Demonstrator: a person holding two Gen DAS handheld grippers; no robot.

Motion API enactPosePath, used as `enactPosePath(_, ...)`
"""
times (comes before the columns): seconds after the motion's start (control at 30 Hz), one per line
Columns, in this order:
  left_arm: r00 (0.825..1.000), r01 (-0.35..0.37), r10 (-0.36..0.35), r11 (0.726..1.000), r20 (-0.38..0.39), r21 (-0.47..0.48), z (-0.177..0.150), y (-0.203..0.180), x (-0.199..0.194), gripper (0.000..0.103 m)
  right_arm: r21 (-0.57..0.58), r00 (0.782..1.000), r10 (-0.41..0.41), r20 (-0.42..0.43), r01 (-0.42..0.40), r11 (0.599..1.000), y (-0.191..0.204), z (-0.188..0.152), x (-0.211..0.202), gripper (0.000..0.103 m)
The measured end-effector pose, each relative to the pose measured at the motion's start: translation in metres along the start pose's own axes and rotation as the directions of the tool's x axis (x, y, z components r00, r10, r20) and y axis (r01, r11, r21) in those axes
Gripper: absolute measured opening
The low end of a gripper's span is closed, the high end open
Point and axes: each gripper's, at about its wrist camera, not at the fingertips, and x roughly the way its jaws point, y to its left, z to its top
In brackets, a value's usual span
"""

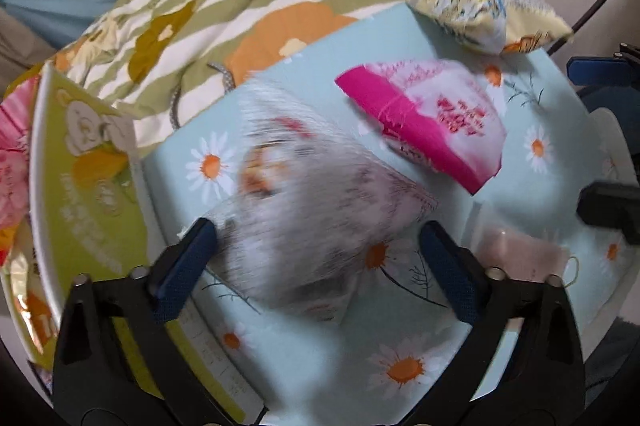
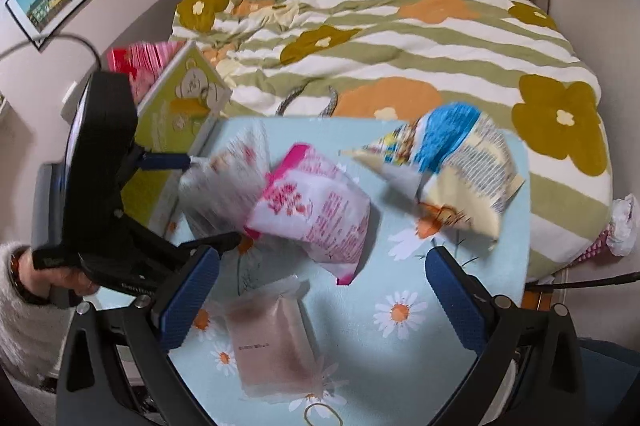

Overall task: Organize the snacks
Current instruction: 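Grasp the white corn-roll bag with the left gripper while the right grasps the pink-white Oishi bag, then carry both bags over the yellow-green box and open both grippers to drop them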

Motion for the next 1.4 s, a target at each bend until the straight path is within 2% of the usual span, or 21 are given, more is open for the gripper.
enactPosePath(0.03, 1.000, -0.011, 0.011, 1.000, -0.006, 0.010, -0.001, -0.001, 0.004, 0.088, -0.003, 1.000, 0.005, -0.003, -0.005, 1.000, 0.000, -0.002, 0.005, 0.103)
enactPosePath(0.1, 0.999, -0.035, 0.035, 0.999, -0.003, 0.031, -0.002, -0.003, 0.007, 0.084, -0.009, 1.000, 0.016, -0.006, -0.016, 1.000, 0.000, -0.004, 0.013, 0.103)
enactPosePath(0.17, 0.998, -0.066, 0.066, 0.997, -0.007, 0.044, -0.004, -0.003, 0.009, 0.071, -0.022, 1.000, 0.019, -0.001, -0.019, 1.000, 0.001, -0.004, 0.019, 0.103)
enactPosePath(0.2, 0.998, -0.059, 0.059, 0.998, -0.008, 0.037, -0.004, -0.002, 0.008, 0.071, -0.032, 1.000, 0.021, 0.002, -0.021, 0.999, 0.002, -0.003, 0.023, 0.103)
enactPosePath(0.47, 1.000, -0.016, 0.017, 0.992, 0.001, -0.125, -0.014, 0.023, -0.002, 0.050, -0.128, 1.000, 0.018, 0.024, -0.015, 0.992, 0.010, 0.005, 0.048, 0.101)
enactPosePath(0.63, 1.000, -0.004, 0.005, 0.980, 0.006, -0.199, -0.029, 0.030, -0.005, 0.049, -0.178, 1.000, 0.014, 0.014, -0.011, 0.984, 0.017, 0.010, 0.063, 0.092)
enactPosePath(0.9, 0.999, 0.013, -0.005, 0.968, 0.034, -0.253, -0.038, 0.030, -0.015, 0.049, -0.249, 0.997, -0.070, 0.020, 0.073, 0.966, 0.026, 0.016, 0.091, 0.083)
enactPosePath(0.97, 0.999, 0.012, -0.002, 0.963, 0.036, -0.269, -0.039, 0.032, -0.015, 0.049, -0.252, 0.997, -0.079, 0.008, 0.078, 0.964, 0.027, 0.016, 0.098, 0.068)
enactPosePath(1.13, 0.998, 0.026, -0.010, 0.949, 0.054, -0.315, -0.044, 0.038, -0.022, 0.049, -0.232, 0.994, -0.110, 0.017, 0.111, 0.966, 0.025, 0.016, 0.096, 0.050)
enactPosePath(1.27, 0.997, 0.038, -0.010, 0.938, 0.082, -0.345, -0.044, 0.039, -0.031, 0.049, -0.248, 0.995, -0.095, 0.014, 0.095, 0.964, 0.028, 0.017, 0.089, 0.045)
enactPosePath(1.4, 0.994, 0.041, -0.001, 0.932, 0.111, -0.361, -0.046, 0.041, -0.046, 0.049, -0.246, 0.997, -0.071, 0.031, 0.077, 0.966, 0.032, 0.019, 0.073, 0.045)
